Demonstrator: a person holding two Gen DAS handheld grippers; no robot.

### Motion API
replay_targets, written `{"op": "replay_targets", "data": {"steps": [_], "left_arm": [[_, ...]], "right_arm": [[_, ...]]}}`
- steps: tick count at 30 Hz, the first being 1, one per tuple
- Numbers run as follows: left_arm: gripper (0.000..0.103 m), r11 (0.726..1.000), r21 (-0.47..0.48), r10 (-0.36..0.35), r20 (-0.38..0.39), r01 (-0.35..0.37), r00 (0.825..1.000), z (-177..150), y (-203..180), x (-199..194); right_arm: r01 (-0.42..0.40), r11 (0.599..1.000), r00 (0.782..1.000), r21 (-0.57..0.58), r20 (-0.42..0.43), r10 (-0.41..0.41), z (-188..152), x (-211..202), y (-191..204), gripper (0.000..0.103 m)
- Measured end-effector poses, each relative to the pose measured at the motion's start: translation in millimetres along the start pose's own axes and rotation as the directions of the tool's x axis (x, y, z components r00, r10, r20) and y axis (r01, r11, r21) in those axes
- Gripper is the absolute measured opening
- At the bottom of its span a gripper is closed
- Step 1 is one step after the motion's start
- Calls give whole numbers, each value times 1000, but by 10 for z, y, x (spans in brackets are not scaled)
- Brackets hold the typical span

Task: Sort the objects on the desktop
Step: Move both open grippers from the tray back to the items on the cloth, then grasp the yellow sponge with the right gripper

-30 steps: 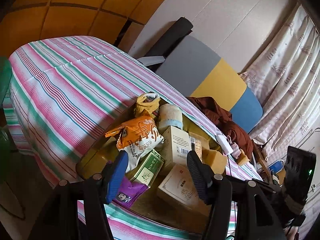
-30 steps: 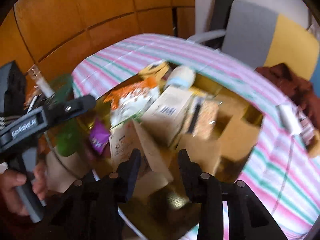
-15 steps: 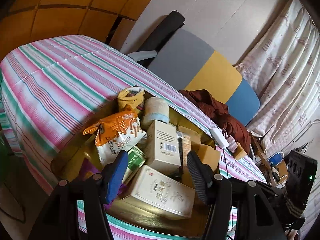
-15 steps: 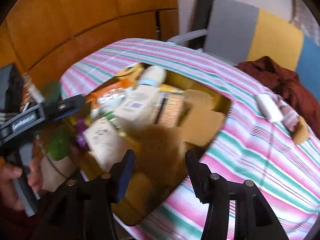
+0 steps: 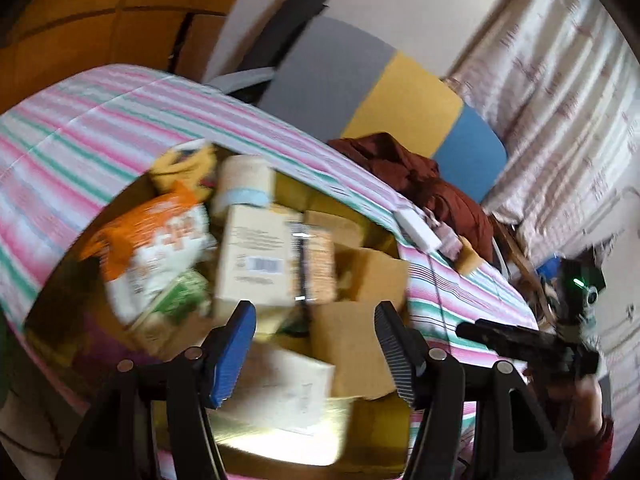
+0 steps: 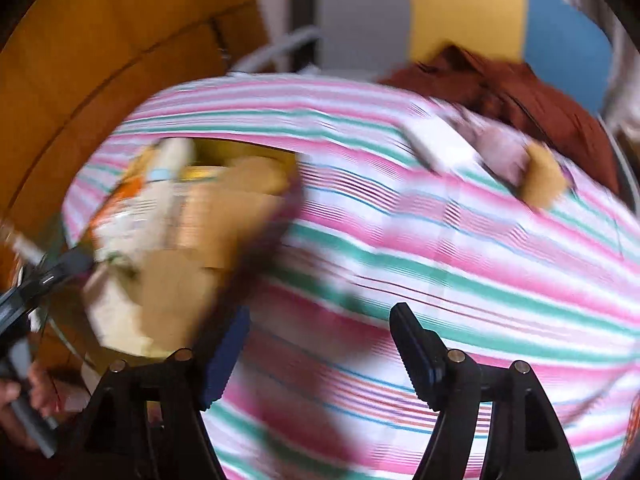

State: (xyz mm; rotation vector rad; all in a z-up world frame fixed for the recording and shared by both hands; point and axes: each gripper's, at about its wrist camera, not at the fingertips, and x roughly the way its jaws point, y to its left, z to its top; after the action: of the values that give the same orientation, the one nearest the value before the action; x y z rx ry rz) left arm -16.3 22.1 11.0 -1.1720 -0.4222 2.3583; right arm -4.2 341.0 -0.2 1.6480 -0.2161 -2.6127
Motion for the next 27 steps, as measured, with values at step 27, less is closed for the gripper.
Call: {"op": "replay_targets", "data": {"steps": [27], "left_arm": [[69,964,254,-30,-196,81,980,558,-1933,1458]], "right_arm": [[19,955,981,295,177,-75,1106,505,-2124,70]]}}
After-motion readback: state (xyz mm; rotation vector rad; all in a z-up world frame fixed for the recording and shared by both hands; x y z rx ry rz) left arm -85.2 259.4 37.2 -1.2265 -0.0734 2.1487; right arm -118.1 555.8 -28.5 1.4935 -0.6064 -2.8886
